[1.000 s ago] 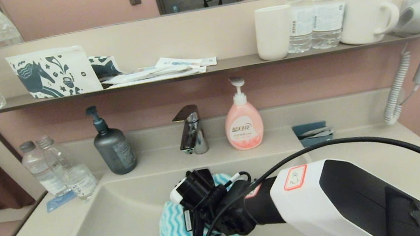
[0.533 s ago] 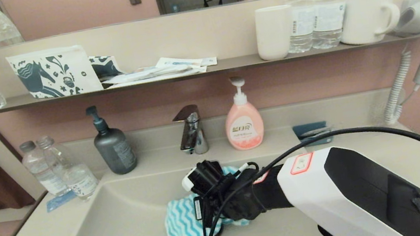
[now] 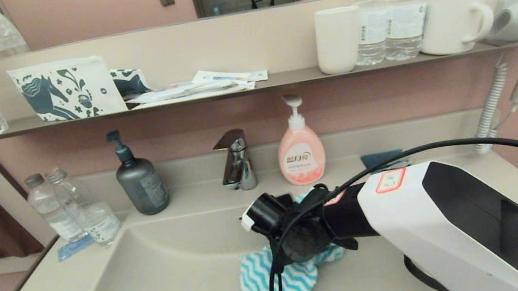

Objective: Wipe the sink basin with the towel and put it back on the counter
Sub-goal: Wipe the sink

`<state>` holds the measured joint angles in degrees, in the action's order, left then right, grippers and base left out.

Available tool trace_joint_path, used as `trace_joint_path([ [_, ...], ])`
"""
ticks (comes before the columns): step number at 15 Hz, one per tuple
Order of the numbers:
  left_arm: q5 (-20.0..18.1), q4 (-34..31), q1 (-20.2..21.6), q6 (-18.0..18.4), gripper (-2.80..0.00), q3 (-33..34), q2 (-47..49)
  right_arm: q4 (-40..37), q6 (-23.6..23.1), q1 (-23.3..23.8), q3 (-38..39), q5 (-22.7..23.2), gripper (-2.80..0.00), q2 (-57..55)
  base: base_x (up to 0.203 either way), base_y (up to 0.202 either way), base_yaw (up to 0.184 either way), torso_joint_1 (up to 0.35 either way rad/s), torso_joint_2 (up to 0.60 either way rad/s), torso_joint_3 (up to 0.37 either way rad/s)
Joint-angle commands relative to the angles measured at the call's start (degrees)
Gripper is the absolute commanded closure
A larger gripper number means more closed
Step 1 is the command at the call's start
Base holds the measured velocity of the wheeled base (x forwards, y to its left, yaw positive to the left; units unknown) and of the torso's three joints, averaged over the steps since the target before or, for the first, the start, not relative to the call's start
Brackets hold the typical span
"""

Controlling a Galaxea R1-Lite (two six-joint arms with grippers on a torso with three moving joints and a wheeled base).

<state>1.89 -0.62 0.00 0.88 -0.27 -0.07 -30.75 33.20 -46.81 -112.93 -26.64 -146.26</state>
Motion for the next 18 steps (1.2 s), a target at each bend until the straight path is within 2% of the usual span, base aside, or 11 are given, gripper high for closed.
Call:
trace_joint_path([
  [1,0.04,0.01,0.00,0.00,0.00,0.00,0.07,-3.99,-0.26,0.34,0.41,-5.17,0.00,1.79,0.000,0.000,0.000,0.000,0.00,0.000],
  [3,0.04,0.01,0.00,0.00,0.00,0.00,0.07,-5.80,-0.46,0.39,0.55,-5.36,0.00,5.18,0.000,0.000,0.000,0.000,0.00,0.000],
  [7,0.04,0.01,0.00,0.00,0.00,0.00,0.07,-16.59,1.19,-0.07,0.97,-5.61,0.00,6.14,0.000,0.000,0.000,0.000,0.00,0.000],
  [13,0.04,0.01,0.00,0.00,0.00,0.00,0.07,-21.16,1.80,-4.40,1.25,-4.51,0.00,2.20,0.000,0.000,0.000,0.000,0.00,0.000],
  [16,0.04,0.01,0.00,0.00,0.00,0.00,0.07,-21.04,1.96,-8.11,0.79,1.32,0.00,0.35,0.000,0.000,0.000,0.000,0.00,0.000],
  [18,0.04,0.01,0.08,0.00,0.00,0.00,0.07,-19.54,1.69,-10.44,0.18,3.39,0.00,-0.07,0.000,0.000,0.000,0.000,0.00,0.000],
])
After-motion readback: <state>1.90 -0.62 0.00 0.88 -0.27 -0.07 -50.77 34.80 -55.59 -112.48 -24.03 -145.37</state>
